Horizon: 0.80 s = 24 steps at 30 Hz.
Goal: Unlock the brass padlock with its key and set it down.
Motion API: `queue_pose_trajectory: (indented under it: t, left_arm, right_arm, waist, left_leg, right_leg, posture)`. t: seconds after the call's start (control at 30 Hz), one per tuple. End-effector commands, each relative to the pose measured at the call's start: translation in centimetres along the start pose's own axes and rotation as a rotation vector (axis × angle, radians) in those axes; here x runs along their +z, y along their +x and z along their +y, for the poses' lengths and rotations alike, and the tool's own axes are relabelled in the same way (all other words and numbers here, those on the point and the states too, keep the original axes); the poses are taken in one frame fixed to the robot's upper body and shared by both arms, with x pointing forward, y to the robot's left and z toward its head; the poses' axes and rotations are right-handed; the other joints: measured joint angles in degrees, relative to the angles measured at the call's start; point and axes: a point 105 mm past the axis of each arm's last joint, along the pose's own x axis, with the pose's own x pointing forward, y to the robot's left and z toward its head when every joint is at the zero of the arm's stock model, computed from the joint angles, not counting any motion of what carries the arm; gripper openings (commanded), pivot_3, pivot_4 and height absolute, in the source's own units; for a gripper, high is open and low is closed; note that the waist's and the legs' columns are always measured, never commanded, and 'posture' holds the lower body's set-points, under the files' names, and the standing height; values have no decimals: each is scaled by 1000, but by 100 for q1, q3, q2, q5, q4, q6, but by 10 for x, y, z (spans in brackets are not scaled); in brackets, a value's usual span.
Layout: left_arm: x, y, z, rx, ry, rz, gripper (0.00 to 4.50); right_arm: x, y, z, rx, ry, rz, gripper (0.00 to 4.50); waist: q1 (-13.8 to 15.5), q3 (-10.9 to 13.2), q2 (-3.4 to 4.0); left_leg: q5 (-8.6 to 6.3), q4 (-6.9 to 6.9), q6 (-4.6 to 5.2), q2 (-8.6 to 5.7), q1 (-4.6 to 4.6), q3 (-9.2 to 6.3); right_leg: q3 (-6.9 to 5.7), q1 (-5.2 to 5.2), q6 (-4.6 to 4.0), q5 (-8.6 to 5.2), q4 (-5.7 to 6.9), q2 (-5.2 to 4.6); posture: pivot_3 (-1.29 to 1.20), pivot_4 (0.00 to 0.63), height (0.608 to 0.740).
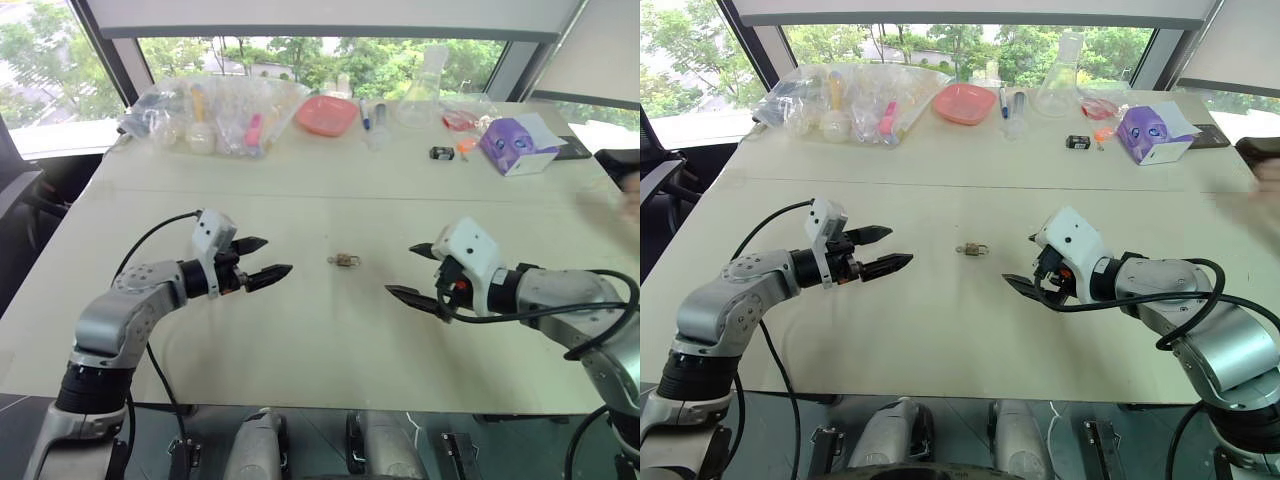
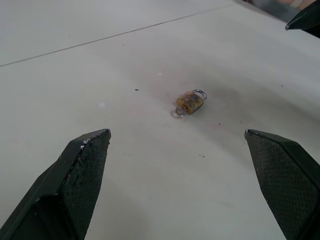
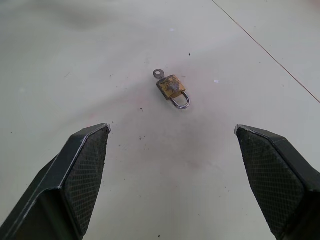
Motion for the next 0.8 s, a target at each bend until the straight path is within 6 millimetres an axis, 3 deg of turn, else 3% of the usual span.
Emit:
queue_pose_trajectory:
  t: [0.03,0.67,0.8]
  left_arm:
    - [16,-3,2,0,30,-52,4445]
    - [17,2,5,-1,46,-39,4445]
    - [19,4,9,-22,76,-11,4445]
  right_arm:
    - [11,-4,0,-16,-44,-35,4157]
    - [12,-4,-5,-44,-41,-38,4157]
    - [18,-3,-20,-84,-38,-21,4157]
  waist:
    - [-1,0,0]
    - [0,0,0]
    - [-1,0,0]
  left_leg:
    - [0,0,0,0,0,0]
    - [0,0,-1,0,0,0]
    - [0,2,-1,-1,0,1]
  right_leg:
    - [0,0,0,0,0,0]
    - [0,0,0,0,0,1]
    - [0,0,0,0,1,1]
  posture:
    - [0,150,733]
    - [0,150,733]
    - [0,150,733]
